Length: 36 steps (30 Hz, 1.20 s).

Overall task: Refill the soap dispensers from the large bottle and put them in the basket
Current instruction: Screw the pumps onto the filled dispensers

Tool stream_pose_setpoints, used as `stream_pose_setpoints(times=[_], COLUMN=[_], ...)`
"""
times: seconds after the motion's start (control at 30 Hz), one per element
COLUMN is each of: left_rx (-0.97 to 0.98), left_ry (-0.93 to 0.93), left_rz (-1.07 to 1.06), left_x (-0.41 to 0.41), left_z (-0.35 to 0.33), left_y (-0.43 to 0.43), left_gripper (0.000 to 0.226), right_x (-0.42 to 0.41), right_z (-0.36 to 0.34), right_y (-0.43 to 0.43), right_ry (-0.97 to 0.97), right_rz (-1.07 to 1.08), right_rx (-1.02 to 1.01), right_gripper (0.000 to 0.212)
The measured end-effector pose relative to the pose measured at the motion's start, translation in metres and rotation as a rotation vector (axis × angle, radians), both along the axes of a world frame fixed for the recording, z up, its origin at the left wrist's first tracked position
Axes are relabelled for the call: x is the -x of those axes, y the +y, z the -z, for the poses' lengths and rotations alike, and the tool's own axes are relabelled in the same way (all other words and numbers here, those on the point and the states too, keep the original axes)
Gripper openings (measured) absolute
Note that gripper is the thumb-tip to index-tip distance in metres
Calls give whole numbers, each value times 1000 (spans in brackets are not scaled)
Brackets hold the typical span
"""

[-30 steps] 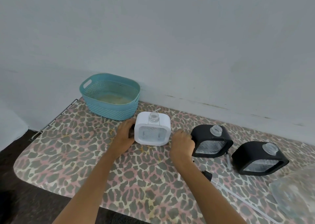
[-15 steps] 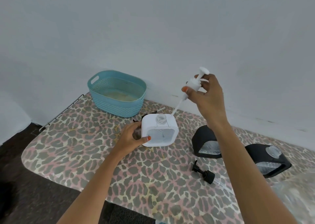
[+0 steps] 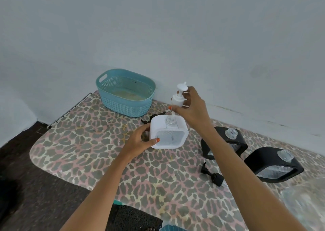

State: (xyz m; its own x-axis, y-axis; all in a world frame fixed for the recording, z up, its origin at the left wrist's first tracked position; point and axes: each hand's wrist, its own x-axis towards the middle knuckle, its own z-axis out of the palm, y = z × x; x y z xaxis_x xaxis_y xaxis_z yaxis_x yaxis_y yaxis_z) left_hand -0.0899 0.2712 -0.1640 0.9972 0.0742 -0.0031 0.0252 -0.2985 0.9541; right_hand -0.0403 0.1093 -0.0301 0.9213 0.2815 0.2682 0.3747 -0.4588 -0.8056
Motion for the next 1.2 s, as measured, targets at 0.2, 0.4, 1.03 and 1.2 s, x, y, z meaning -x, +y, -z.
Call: stream_pose_setpoints(times=[0.2,0.4,1.03,1.2], left_rx=[19,46,55,37], left_ry=[-18,-22,-52,-54], left_rz=[-2,-6,-21,-25], left_x=[0,-1,-1,0], left_z=[1,3,4,4], left_y=[-1,-1,0,0], left_gripper=[60,67,57,54], right_x=[0,3,2,4], right_z=[9,24,30,39], right_y=[-4,-4,-14,-5], right_ry=[35,58,353,277], right_rz=[-53,-104,-142,-6], right_rx=[117,276,-21,-68], right_gripper=[51,54,47,46])
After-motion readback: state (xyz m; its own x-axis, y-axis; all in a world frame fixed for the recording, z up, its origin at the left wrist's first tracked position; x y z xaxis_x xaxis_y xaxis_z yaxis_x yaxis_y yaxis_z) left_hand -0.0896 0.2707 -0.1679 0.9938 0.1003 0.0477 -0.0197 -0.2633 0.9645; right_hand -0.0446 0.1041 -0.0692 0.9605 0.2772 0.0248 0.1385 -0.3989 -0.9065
